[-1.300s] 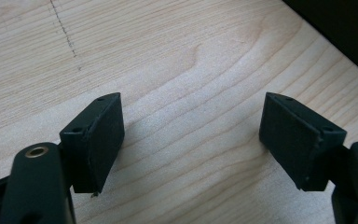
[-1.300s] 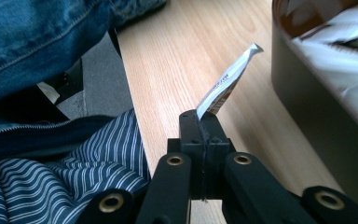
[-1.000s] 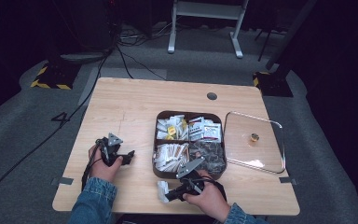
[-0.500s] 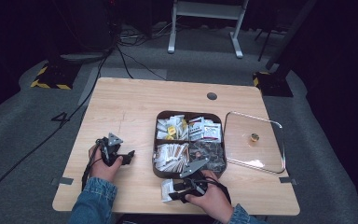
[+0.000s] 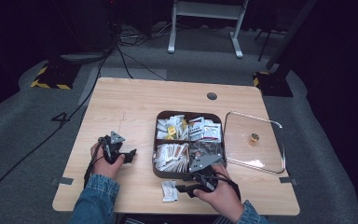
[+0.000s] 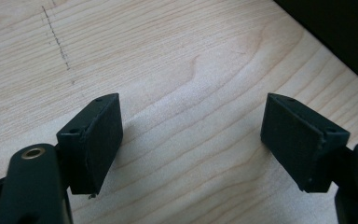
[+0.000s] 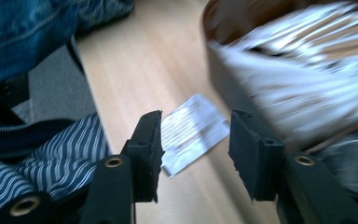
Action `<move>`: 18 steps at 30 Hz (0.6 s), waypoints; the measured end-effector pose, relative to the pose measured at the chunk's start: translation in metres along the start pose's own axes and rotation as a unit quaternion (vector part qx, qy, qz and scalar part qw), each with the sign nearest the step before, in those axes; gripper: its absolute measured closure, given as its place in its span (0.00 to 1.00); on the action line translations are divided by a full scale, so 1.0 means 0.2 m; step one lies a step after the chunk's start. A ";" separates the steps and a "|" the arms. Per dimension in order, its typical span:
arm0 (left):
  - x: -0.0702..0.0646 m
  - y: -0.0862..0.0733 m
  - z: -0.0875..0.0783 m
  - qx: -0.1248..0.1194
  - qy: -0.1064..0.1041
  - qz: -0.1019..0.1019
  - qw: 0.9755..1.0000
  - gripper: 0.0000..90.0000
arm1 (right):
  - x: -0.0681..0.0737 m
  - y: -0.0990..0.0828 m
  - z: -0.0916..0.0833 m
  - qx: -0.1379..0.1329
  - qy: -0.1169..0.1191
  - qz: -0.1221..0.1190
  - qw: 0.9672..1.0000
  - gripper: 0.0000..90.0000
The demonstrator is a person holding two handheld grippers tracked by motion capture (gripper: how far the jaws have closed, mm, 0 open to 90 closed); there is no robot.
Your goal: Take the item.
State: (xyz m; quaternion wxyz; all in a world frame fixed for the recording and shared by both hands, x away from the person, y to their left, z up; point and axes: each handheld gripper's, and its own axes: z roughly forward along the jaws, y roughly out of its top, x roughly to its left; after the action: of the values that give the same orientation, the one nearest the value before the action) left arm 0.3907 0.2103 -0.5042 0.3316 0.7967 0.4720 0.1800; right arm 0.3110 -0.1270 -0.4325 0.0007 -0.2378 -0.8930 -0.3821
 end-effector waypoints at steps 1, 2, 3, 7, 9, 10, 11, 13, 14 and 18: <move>0.00 0.00 0.00 0.000 -0.002 -0.002 1.000 0.24 | -0.01 0.01 -0.02 -0.006 -0.007 -0.001 1.000 0.58; 0.00 0.01 0.01 0.000 0.000 0.001 1.000 0.23 | -0.02 0.02 -0.04 -0.012 -0.014 -0.002 1.000 0.57; 0.00 0.01 0.01 0.000 0.000 0.001 1.000 0.23 | -0.03 0.03 -0.06 -0.018 -0.020 -0.004 1.000 0.56; 0.00 0.01 0.01 0.001 0.000 0.002 1.000 0.23 | -0.07 0.05 -0.13 -0.038 -0.036 -0.002 0.999 0.54; 0.00 0.01 0.01 0.000 -0.001 0.001 1.000 0.23 | -0.09 0.06 -0.16 -0.045 -0.045 -0.002 0.998 0.53; 0.00 0.01 0.01 0.000 -0.001 0.001 1.000 0.23 | -0.09 0.06 -0.16 -0.045 -0.045 -0.002 0.998 0.53; 0.00 0.01 0.01 0.000 -0.001 0.002 1.000 0.23 | -0.10 0.07 -0.19 -0.052 -0.052 -0.003 0.997 0.53; 0.00 0.01 0.01 0.001 -0.001 0.002 1.000 0.23 | -0.12 0.08 -0.21 -0.059 -0.057 -0.003 0.997 0.53; 0.00 0.01 0.01 0.001 -0.001 0.002 1.000 0.23 | -0.13 0.09 -0.23 -0.063 -0.062 -0.002 0.996 0.53; 0.00 0.01 0.01 0.001 -0.001 0.002 1.000 0.23 | -0.18 0.10 -0.28 -0.078 -0.082 -0.002 0.994 0.50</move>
State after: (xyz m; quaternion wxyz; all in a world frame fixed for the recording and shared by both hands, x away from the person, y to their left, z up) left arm 0.3926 0.2081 -0.5041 0.3311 0.7980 0.4704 0.1797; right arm 0.3408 -0.1687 -0.3867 -0.0916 -0.2655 -0.8580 -0.4300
